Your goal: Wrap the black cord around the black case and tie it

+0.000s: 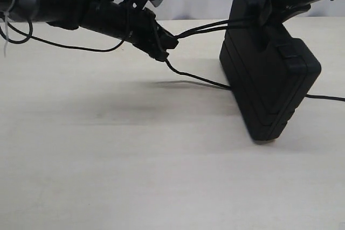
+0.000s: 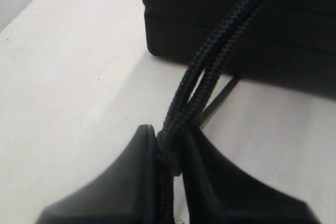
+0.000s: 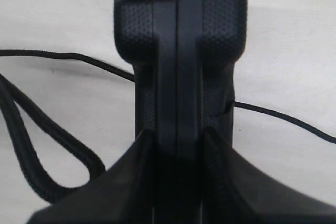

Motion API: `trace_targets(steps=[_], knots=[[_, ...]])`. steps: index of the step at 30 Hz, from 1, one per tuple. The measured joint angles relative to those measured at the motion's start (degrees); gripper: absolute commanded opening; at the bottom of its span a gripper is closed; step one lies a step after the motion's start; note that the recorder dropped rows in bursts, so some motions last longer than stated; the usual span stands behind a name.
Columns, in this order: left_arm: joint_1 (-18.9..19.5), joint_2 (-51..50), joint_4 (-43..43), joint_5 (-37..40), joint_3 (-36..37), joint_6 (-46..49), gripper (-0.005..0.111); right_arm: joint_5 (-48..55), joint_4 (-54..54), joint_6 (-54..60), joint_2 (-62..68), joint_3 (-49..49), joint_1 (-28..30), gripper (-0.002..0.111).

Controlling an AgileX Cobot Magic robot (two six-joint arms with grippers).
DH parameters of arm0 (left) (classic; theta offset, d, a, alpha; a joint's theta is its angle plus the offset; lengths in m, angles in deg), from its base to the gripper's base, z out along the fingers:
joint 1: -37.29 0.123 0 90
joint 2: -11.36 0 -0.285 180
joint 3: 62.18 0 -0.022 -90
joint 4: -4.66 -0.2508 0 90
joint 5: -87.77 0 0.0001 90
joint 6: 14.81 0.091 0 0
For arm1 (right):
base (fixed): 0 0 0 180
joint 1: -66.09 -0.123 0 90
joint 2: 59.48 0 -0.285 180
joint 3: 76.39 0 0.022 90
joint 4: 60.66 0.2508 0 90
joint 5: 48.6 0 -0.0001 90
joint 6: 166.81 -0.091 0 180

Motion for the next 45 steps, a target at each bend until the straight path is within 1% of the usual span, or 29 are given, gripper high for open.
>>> trace_targets(steps=[4, 8, 11, 15, 18, 22, 26, 29, 35, 39, 41, 45], knots=[[-1.2, 0.0, 0.2, -4.2, 0.0, 0.1, 0.000, 0.0, 0.0, 0.0, 0.0, 0.0, 0.0, 0.004], [-3.8, 0.0, 0.3, -11.1, 0.0, 0.1, 0.000, 0.0, 0.0, 0.0, 0.0, 0.0, 0.0, 0.004], [-6.8, 0.0, -1.7, -19.9, 0.0, 0.2, 0.000, 0.0, 0.0, 0.0, 0.0, 0.0, 0.0, 0.004], [-11.2, 0.0, -9.3, -33.0, 0.0, 0.3, 0.000, 0.0, 0.0, 0.0, 0.0, 0.0, 0.0, 0.004], [-14.5, 0.0, -13.8, -40.4, 0.0, 1.4, 0.000, 0.0, 0.0, 0.0, 0.0, 0.0, 0.0, 0.004], [-17.7, 0.4, -15.0, -48.2, 0.1, 4.8, 0.000, 0.0, 0.0, 0.0, 0.0, 0.0, 0.0, 0.004], [-19.6, 1.1, -15.5, -55.6, 1.7, 6.0, 0.000, 0.0, 0.0, 0.0, 0.0, 0.0, 0.0, 0.004], [-21.0, 1.1, -15.5, -57.7, 3.0, 6.1, 0.000, 0.0, 0.0, 0.0, 0.0, 0.0, 0.0, 0.004], [-25.6, 1.1, -17.5, -58.7, 3.6, 6.2, 0.000, 0.0, 0.0, 0.0, 0.0, 0.0, 0.0, 0.004], [-28.9, 1.1, -20.7, -58.9, 3.6, 6.2, 0.000, 0.0, 0.1, 0.0, 0.0, 0.0, 0.0, 0.004], [-30.7, 1.1, -24.2, -59.0, 3.6, 6.2, 0.000, 0.0, 0.2, 0.0, 0.0, 0.0, 0.0, 0.004], [-32.4, 1.1, -28.5, -59.0, 3.6, 6.2, 0.000, 0.0, 0.2, 0.0, 0.0, 0.0, 0.0, 0.004]])
